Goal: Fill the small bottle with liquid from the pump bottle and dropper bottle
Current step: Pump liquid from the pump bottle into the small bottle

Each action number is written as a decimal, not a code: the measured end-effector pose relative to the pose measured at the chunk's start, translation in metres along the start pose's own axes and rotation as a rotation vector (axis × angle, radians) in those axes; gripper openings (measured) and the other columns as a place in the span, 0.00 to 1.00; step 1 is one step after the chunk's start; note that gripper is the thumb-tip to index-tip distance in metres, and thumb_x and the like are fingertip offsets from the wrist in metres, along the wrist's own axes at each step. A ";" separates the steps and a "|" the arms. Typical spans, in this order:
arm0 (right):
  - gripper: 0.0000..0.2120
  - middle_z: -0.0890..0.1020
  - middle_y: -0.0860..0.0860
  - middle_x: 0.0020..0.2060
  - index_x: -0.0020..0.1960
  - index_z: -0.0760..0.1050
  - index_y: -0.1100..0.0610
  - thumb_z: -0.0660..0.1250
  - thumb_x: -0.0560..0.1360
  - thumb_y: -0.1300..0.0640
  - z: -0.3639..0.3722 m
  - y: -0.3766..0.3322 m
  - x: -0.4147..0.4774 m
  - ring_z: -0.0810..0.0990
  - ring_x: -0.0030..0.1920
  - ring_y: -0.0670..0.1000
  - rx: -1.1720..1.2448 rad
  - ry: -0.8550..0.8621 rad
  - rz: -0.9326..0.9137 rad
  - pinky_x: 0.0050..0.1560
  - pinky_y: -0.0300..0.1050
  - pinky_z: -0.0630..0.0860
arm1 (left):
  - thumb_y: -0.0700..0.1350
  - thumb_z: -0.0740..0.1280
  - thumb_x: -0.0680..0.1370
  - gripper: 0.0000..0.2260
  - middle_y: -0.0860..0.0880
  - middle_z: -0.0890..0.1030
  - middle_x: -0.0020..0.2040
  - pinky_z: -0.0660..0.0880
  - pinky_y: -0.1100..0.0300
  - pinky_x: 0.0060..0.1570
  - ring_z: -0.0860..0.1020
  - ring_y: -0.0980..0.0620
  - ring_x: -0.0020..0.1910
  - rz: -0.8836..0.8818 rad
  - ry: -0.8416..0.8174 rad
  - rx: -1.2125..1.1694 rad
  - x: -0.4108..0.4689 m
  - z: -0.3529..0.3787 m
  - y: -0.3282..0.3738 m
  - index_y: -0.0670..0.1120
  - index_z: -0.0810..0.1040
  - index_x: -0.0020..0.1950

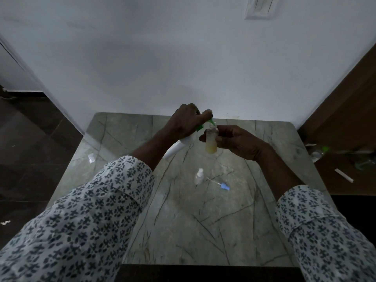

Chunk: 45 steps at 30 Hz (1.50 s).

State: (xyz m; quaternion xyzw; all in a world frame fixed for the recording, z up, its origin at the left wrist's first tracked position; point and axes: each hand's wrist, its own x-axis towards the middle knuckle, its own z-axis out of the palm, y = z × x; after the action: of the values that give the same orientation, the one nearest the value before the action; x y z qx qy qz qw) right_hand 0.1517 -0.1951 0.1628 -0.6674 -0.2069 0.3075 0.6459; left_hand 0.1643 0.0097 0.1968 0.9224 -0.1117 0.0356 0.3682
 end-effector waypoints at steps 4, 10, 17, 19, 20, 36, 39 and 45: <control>0.26 0.77 0.59 0.65 0.66 0.74 0.58 0.72 0.72 0.48 0.002 -0.001 -0.002 0.73 0.68 0.57 0.000 -0.002 0.011 0.71 0.60 0.66 | 0.66 0.55 0.68 0.32 0.44 0.73 0.25 0.66 0.57 0.29 0.67 0.50 0.24 0.011 0.005 -0.008 -0.003 -0.001 0.001 0.36 0.74 0.28; 0.29 0.78 0.60 0.64 0.67 0.73 0.60 0.73 0.71 0.48 0.002 -0.003 -0.004 0.74 0.67 0.58 0.012 -0.003 0.001 0.71 0.63 0.64 | 0.72 0.53 0.67 0.42 0.38 0.80 0.29 0.72 0.53 0.33 0.72 0.50 0.25 -0.012 0.034 0.033 -0.007 -0.002 0.003 0.31 0.78 0.32; 0.21 0.77 0.61 0.64 0.68 0.71 0.61 0.66 0.76 0.57 0.006 -0.001 -0.006 0.75 0.67 0.58 -0.005 0.000 0.023 0.71 0.65 0.63 | 0.64 0.55 0.69 0.31 0.39 0.73 0.25 0.64 0.57 0.28 0.65 0.49 0.24 0.001 0.040 0.010 -0.012 -0.002 0.005 0.35 0.72 0.27; 0.25 0.78 0.60 0.64 0.67 0.73 0.58 0.72 0.72 0.50 0.009 -0.001 -0.007 0.74 0.67 0.58 0.020 -0.005 0.029 0.71 0.64 0.63 | 0.63 0.55 0.68 0.29 0.42 0.70 0.26 0.62 0.58 0.27 0.64 0.49 0.24 0.005 0.039 0.001 -0.013 -0.002 0.007 0.36 0.73 0.28; 0.28 0.78 0.60 0.64 0.66 0.73 0.57 0.74 0.70 0.47 0.011 -0.001 -0.008 0.74 0.67 0.58 0.027 -0.006 0.030 0.71 0.64 0.63 | 0.63 0.55 0.68 0.31 0.43 0.70 0.26 0.61 0.58 0.27 0.64 0.49 0.24 0.009 0.037 -0.004 -0.013 -0.001 0.008 0.35 0.74 0.29; 0.22 0.78 0.59 0.64 0.68 0.71 0.60 0.65 0.75 0.57 0.016 -0.002 -0.011 0.74 0.67 0.58 -0.065 0.021 0.041 0.70 0.67 0.63 | 0.62 0.55 0.68 0.34 0.42 0.70 0.25 0.61 0.58 0.27 0.63 0.49 0.24 0.035 0.073 0.000 -0.018 0.001 0.001 0.29 0.75 0.32; 0.19 0.79 0.57 0.64 0.67 0.73 0.56 0.65 0.76 0.58 0.017 -0.001 -0.011 0.74 0.67 0.58 -0.061 0.019 0.034 0.70 0.68 0.63 | 0.62 0.55 0.69 0.33 0.38 0.72 0.25 0.63 0.57 0.28 0.65 0.49 0.24 0.046 0.075 -0.027 -0.020 0.002 0.001 0.30 0.76 0.32; 0.17 0.80 0.57 0.62 0.68 0.72 0.57 0.63 0.79 0.60 0.020 -0.006 -0.012 0.76 0.65 0.58 -0.086 0.062 -0.002 0.68 0.68 0.65 | 0.68 0.53 0.69 0.29 0.52 0.73 0.24 0.66 0.66 0.28 0.68 0.56 0.22 0.006 0.098 -0.125 -0.029 0.001 -0.001 0.44 0.74 0.26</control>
State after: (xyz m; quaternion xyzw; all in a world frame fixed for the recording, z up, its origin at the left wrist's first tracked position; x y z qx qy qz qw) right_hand 0.1308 -0.1881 0.1709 -0.7036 -0.2005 0.2766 0.6231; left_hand 0.1364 0.0149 0.1913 0.8944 -0.0982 0.0749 0.4299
